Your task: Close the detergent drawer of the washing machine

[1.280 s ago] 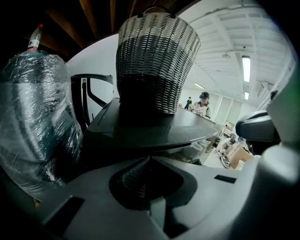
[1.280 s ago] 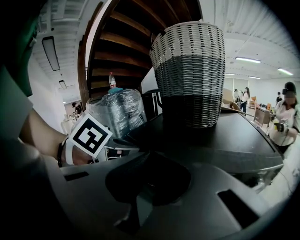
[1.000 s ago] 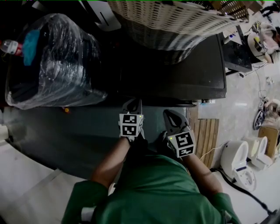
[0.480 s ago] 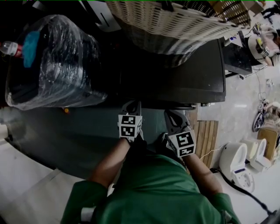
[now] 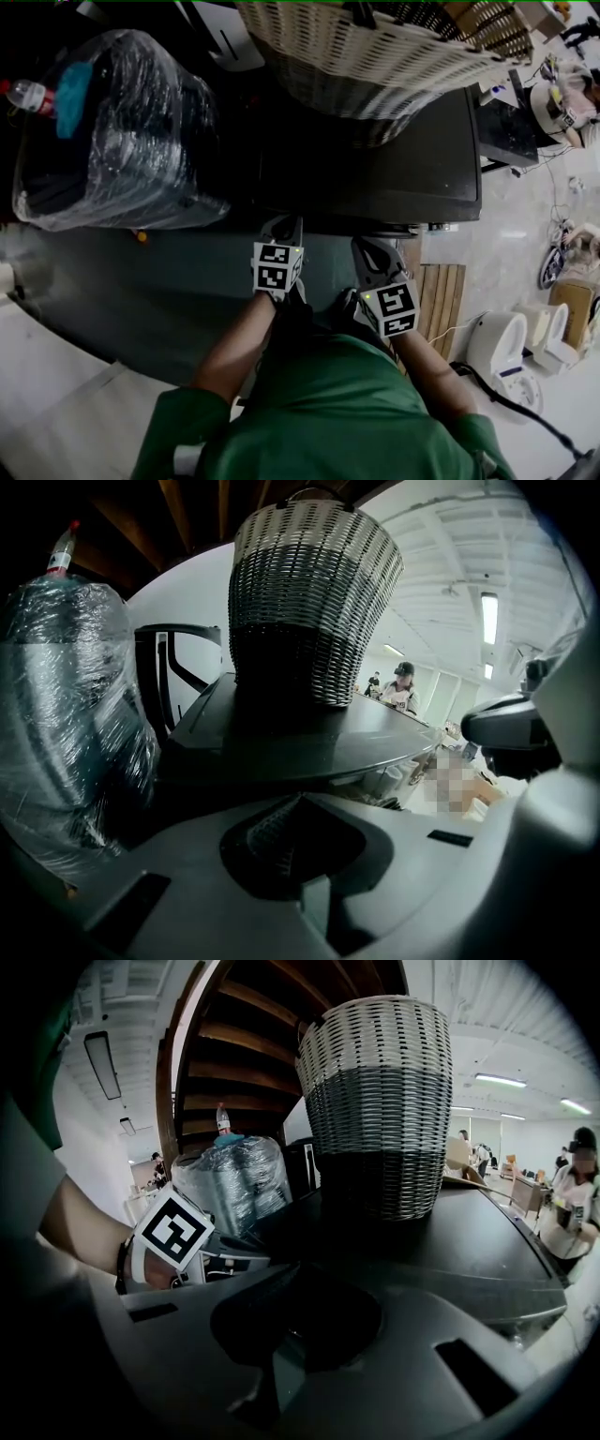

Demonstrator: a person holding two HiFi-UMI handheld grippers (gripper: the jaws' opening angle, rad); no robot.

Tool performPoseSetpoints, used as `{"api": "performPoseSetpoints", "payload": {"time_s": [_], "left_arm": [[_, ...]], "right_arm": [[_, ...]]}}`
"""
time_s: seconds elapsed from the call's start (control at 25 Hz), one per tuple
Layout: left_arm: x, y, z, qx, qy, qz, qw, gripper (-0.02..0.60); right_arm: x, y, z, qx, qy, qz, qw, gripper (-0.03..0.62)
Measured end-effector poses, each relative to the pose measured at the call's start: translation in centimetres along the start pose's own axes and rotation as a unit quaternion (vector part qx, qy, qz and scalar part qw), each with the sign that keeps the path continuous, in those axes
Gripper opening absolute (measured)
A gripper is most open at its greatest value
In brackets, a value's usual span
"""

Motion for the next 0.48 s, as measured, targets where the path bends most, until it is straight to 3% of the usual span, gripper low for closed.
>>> {"api": "performPoseSetpoints", "payload": {"time_s": [0.2,0.48], "left_arm": [[0.6,0.1,1.0,0.010,0.006,-0.005,0.9999,0.020],[6.0,-1.8,6.4,0.018,-0.095,0.001,0.9953,0.021]], "right_arm": [[1.1,0.1,1.0,-0.009,-0.018,0.008,1.000,0.021],[5.0,-2.7,3.7,-0.054,-0.078,0.008,0.995,0.021]]}}
Point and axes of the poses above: the fingertips, and each gripper's own axes: z backward along the fingers, y to its left, x out of its top, the point moved 6 cm from there along z, backward along the fingers, and after that the axes turned 8 degrees about z, right-handed, at the moved point
